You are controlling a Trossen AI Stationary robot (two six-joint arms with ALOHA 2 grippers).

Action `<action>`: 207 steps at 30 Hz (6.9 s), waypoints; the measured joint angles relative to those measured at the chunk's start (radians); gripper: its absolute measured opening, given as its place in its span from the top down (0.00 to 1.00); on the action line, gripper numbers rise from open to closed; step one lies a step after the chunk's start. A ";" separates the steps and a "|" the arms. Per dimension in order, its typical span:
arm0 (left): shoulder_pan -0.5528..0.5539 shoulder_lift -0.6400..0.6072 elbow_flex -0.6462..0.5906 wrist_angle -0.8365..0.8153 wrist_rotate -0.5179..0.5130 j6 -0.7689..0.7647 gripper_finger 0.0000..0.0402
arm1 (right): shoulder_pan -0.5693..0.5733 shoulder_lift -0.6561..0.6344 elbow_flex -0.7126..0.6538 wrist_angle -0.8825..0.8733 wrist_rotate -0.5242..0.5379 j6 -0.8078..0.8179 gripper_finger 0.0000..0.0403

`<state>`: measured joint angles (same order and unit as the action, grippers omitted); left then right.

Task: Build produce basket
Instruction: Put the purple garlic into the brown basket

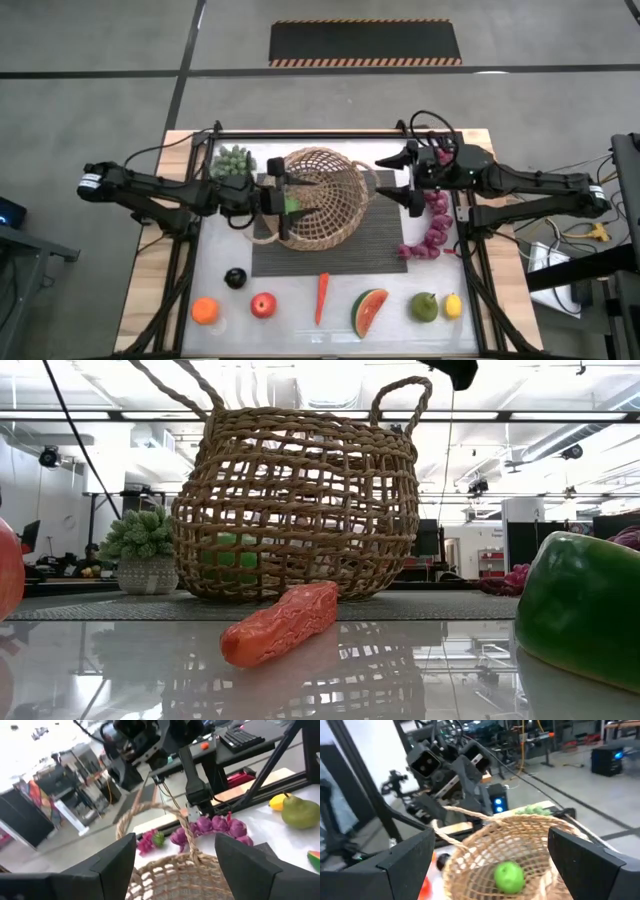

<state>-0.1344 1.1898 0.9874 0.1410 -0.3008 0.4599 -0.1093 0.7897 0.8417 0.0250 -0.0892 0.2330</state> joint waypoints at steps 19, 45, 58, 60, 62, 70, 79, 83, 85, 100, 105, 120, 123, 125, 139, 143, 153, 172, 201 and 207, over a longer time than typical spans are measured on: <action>0.001 -0.092 -0.013 0.018 0.000 0.073 0.37 | -0.173 0.302 0.595 -0.875 0.448 0.072 0.09; 0.001 -0.164 -0.018 0.022 0.000 0.178 0.37 | -0.304 0.428 0.446 -1.466 0.283 0.346 0.09; 0.001 -0.177 -0.024 0.023 0.000 0.183 0.37 | -0.382 0.439 0.123 -1.137 0.186 0.221 0.09; 0.001 -0.177 -0.025 0.024 0.000 0.183 0.37 | -0.383 0.439 0.093 -1.095 0.186 0.199 0.09; 0.001 -0.177 -0.026 0.024 0.000 0.184 0.37 | -0.383 0.440 0.064 -1.054 0.181 0.181 0.09; 0.001 -0.178 -0.027 0.026 0.000 0.184 0.37 | -0.382 0.440 -0.046 -0.942 0.159 0.159 0.09; 0.001 -0.179 -0.027 0.028 0.000 0.184 0.37 | -0.382 0.440 -0.161 -0.761 0.159 0.111 0.21; 0.001 -0.177 -0.028 0.028 0.000 0.184 0.37 | -0.382 0.440 -0.205 -0.703 0.159 0.106 0.31; 0.001 -0.177 -0.028 0.028 0.000 0.184 0.37 | -0.382 0.440 -0.229 -0.673 0.160 0.106 0.36; 0.001 -0.177 -0.028 0.035 0.000 0.182 0.37 | -0.381 0.439 -0.281 -0.594 0.147 0.110 0.83; 0.001 -0.177 -0.029 0.034 0.000 0.182 0.37 | -0.382 0.439 -0.281 -0.588 0.160 0.090 0.95; 0.001 -0.177 -0.029 0.037 0.001 0.174 0.37 | -0.382 0.217 -0.018 -0.771 0.174 0.016 0.96; 0.001 -0.177 -0.029 0.043 0.001 0.174 0.37 | -0.382 0.150 0.072 -0.792 0.171 0.002 0.97; 0.001 -0.177 -0.029 0.051 0.001 0.173 0.37 | -0.382 0.113 0.130 -0.807 0.171 -0.009 0.97; 0.001 -0.153 -0.030 0.094 0.001 0.175 0.37 | -0.382 0.062 0.485 -0.802 0.170 -0.097 0.97; 0.001 -0.153 -0.022 0.164 0.000 0.182 0.37 | -0.382 0.105 0.647 -0.799 0.173 -0.129 0.97; 0.001 -0.171 -0.031 0.189 -0.001 0.177 0.37 | -0.382 0.242 0.980 -0.794 0.232 -0.278 0.97; 0.002 -0.187 -0.031 0.231 -0.293 0.175 0.37 | -0.380 0.598 1.412 -0.586 -0.065 -0.162 0.97; -0.171 -0.291 -0.055 0.233 -0.266 0.122 0.37 | 0.043 0.912 1.435 -0.731 0.413 -0.392 0.97; -0.206 -0.299 -0.071 0.232 -0.267 0.122 0.37 | 0.060 0.983 1.434 -0.839 0.490 -0.349 0.97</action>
<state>-0.3409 0.8906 0.9161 0.3725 -0.5674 0.5819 -0.0496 1.7730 2.2757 -0.8140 0.4004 -0.1165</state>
